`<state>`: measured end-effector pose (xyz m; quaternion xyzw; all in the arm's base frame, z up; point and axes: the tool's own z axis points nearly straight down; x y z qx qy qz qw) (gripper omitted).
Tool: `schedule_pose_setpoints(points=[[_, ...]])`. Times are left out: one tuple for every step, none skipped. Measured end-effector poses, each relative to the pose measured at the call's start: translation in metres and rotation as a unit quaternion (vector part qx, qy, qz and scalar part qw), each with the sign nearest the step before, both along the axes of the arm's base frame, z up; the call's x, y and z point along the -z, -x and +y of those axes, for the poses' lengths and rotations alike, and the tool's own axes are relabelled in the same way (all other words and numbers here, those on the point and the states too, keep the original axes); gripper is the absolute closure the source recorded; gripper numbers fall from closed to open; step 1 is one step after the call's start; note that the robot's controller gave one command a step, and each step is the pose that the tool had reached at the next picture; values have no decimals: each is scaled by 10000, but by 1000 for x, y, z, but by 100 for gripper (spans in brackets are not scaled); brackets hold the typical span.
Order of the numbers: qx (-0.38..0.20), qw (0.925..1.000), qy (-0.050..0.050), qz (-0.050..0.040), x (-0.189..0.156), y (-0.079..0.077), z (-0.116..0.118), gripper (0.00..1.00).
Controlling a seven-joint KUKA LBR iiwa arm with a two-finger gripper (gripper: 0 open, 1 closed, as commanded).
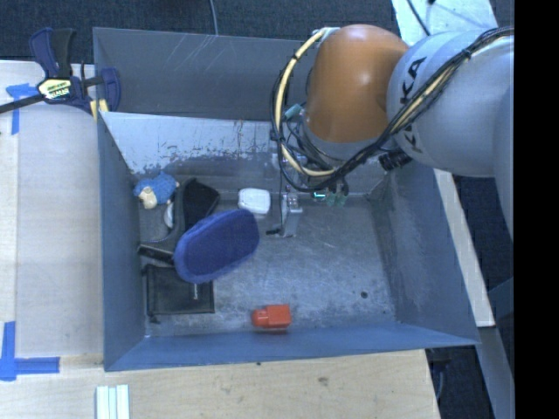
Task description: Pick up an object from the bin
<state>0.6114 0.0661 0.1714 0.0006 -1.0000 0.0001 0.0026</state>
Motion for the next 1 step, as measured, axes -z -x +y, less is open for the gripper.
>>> schedule_pose_setpoints(points=[[-2032, 9791, 15, -6, 96, 7, 47, 0]])
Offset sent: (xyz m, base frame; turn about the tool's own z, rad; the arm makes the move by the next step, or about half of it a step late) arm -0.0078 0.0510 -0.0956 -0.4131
